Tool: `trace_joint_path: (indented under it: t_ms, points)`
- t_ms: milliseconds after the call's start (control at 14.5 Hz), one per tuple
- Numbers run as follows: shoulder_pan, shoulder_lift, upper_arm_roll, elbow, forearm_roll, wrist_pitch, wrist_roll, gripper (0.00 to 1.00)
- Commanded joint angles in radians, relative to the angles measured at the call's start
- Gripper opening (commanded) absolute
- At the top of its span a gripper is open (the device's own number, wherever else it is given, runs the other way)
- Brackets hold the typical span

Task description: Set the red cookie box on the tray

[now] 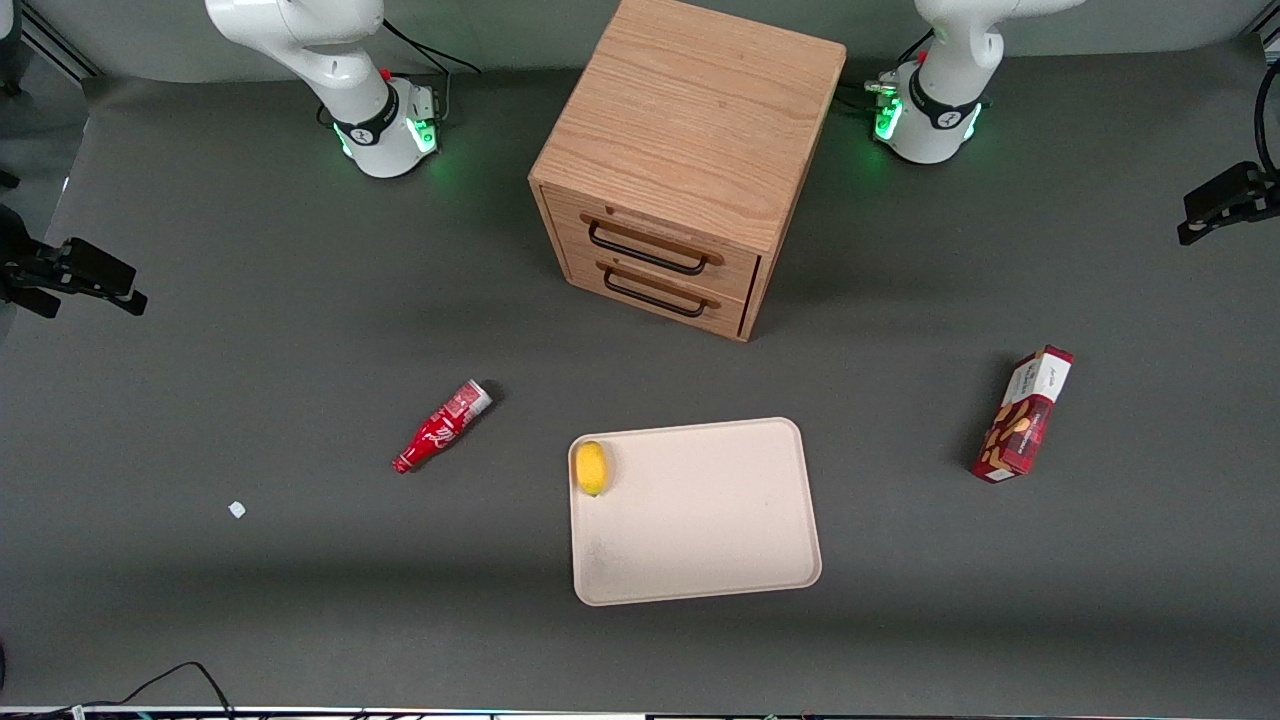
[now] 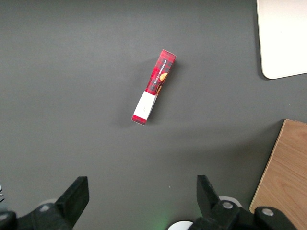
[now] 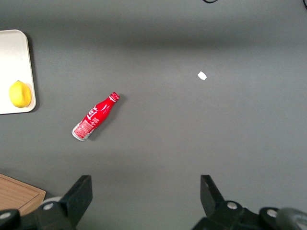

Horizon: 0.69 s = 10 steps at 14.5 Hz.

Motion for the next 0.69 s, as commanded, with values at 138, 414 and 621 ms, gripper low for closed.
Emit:
trace_joint_path:
  t_ms: [138, 414, 621]
  points:
    - [0.006, -0.002, -0.001, -0.010, 0.004, 0.022, 0.014, 1.00]
    - [0.004, 0.010, -0.001, -0.046, 0.007, 0.043, 0.013, 1.00]
    - [0.003, 0.034, -0.001, -0.068, 0.018, 0.062, 0.014, 1.00]
